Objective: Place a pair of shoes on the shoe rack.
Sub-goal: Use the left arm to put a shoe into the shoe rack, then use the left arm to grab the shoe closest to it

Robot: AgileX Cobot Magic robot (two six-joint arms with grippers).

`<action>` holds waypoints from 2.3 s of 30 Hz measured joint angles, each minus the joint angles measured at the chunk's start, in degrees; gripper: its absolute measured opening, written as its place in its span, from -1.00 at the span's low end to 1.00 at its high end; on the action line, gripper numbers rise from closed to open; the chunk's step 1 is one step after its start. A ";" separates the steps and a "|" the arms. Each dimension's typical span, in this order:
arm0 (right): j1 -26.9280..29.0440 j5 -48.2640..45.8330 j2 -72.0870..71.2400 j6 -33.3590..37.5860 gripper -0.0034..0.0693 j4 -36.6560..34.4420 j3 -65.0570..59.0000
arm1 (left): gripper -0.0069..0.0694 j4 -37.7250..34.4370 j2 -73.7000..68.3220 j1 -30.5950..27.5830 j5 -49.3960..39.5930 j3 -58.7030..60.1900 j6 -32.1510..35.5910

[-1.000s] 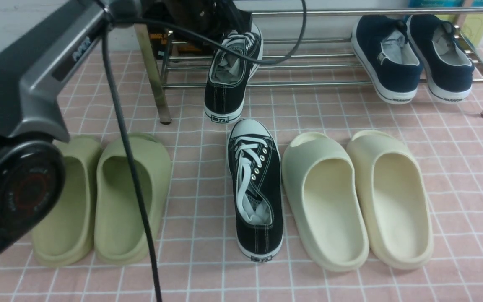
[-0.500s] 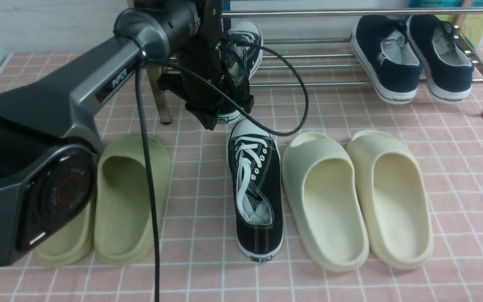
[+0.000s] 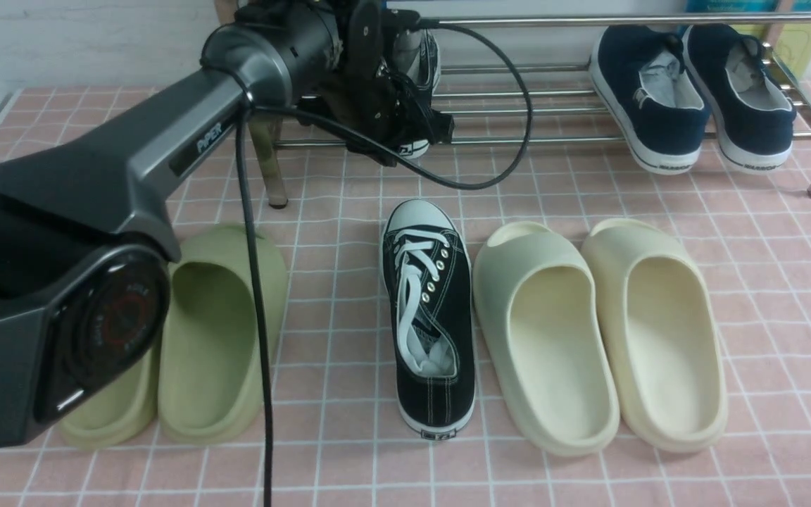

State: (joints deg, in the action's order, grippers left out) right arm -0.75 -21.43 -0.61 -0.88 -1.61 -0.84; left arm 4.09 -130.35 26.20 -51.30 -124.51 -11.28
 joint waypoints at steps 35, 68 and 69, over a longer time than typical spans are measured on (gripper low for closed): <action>0.00 0.00 0.00 0.00 -0.25 0.00 0.00 | -0.72 -3.32 20.55 9.49 -19.40 10.86 9.41; 0.00 0.00 0.00 0.00 -0.25 0.00 0.00 | -0.48 7.84 12.53 12.70 -5.16 29.51 -8.48; 0.00 0.00 0.00 0.00 -0.25 0.00 0.00 | -0.61 8.59 12.60 12.70 -5.09 29.51 -9.09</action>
State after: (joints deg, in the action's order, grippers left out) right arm -0.75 -21.43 -0.61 -0.88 -1.61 -0.84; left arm 12.68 -117.75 38.90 -56.39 -95.00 -20.37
